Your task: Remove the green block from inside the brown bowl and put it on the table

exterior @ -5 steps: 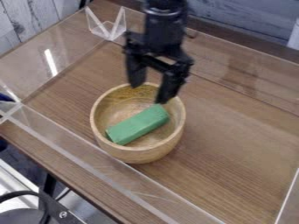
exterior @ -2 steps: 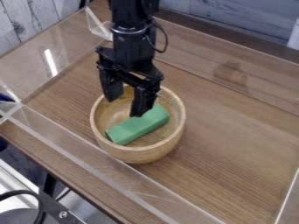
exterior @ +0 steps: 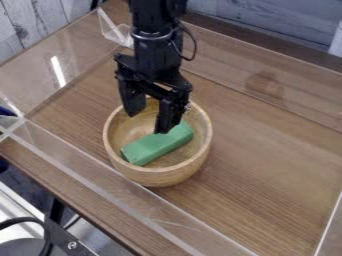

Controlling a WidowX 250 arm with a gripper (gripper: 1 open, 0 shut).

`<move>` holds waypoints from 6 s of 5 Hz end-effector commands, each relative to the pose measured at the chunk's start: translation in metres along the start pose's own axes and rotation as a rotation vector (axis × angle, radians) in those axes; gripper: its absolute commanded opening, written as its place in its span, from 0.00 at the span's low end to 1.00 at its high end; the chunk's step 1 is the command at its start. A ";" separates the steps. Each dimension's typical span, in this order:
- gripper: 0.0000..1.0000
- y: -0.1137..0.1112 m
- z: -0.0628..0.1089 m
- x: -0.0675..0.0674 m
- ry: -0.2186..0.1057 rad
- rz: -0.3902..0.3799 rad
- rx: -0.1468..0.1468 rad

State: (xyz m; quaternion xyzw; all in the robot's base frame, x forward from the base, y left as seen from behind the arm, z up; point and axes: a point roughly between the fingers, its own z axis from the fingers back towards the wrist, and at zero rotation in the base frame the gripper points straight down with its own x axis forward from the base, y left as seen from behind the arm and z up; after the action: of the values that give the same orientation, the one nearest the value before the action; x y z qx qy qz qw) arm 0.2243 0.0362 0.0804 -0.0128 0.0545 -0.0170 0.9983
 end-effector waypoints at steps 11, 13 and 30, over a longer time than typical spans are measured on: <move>1.00 -0.005 0.021 0.017 -0.174 -0.034 -0.004; 1.00 -0.005 0.010 0.016 -0.156 -0.035 -0.001; 1.00 -0.004 -0.036 0.032 -0.107 -0.039 -0.002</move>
State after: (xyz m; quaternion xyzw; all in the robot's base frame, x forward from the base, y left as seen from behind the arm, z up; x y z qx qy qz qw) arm 0.2408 0.0266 0.0322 -0.0199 0.0245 -0.0354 0.9989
